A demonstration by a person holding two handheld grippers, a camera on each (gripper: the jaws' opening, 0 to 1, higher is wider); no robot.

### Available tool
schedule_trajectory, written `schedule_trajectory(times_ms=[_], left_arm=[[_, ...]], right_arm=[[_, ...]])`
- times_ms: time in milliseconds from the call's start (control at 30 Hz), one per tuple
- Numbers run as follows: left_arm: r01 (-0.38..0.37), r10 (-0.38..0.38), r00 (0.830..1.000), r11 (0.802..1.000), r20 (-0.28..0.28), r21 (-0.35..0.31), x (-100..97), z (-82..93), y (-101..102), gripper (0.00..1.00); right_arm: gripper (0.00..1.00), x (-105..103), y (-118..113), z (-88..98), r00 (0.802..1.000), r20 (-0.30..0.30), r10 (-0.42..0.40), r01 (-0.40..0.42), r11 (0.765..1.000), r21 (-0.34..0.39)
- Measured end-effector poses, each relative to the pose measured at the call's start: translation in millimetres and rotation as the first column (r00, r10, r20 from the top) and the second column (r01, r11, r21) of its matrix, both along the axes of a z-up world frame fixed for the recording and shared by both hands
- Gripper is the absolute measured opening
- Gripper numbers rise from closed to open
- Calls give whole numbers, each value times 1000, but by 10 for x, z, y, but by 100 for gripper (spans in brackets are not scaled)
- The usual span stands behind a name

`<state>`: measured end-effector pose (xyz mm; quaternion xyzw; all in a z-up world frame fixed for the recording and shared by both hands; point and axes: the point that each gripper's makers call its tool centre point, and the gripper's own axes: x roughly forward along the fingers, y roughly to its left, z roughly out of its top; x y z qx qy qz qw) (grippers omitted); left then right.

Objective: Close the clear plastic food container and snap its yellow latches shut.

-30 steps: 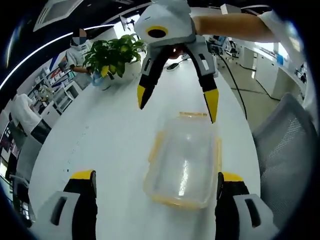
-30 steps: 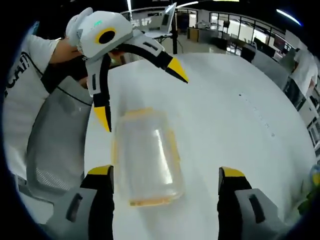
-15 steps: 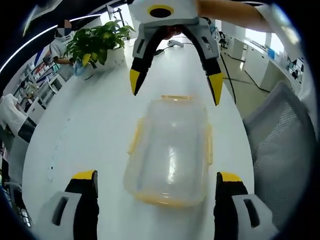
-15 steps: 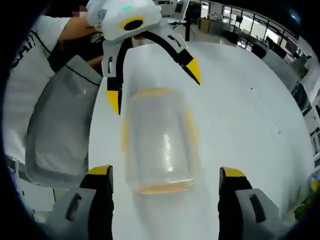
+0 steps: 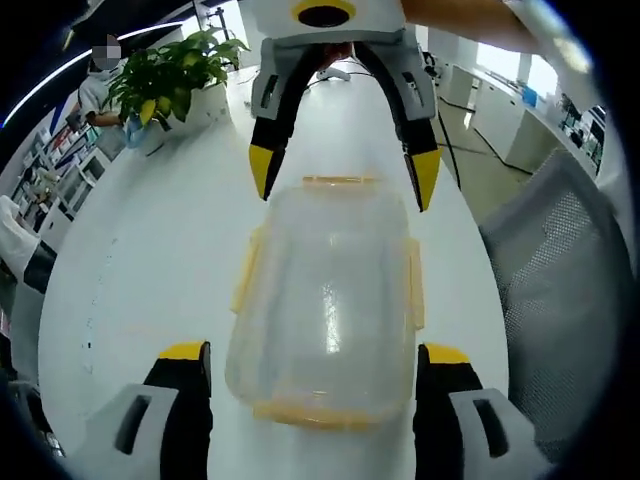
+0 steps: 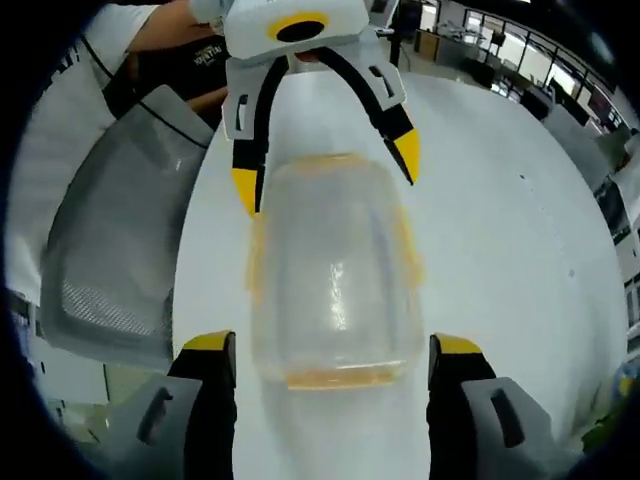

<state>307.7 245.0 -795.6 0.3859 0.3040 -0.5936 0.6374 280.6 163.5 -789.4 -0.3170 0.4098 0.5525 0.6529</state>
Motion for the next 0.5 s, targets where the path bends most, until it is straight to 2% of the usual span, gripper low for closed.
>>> schedule_trajectory(times_ms=[100, 267, 500], left_arm=[[10, -10, 1000, 1000, -15, 0, -25, -18, -17, 75], [14, -14, 1000, 1000, -16, -1, -17, -22, -34, 75], [14, -14, 1000, 1000, -16, -1, -23, -19, -41, 75]], right_arm=[[74, 12, -13, -23, 1000, 0, 2, -2, 1000, -3], [70, 61, -39, -37, 1000, 21, 5, -5, 1000, -19], [69, 51, -32, -40, 1000, 15, 6, -6, 1000, -12]])
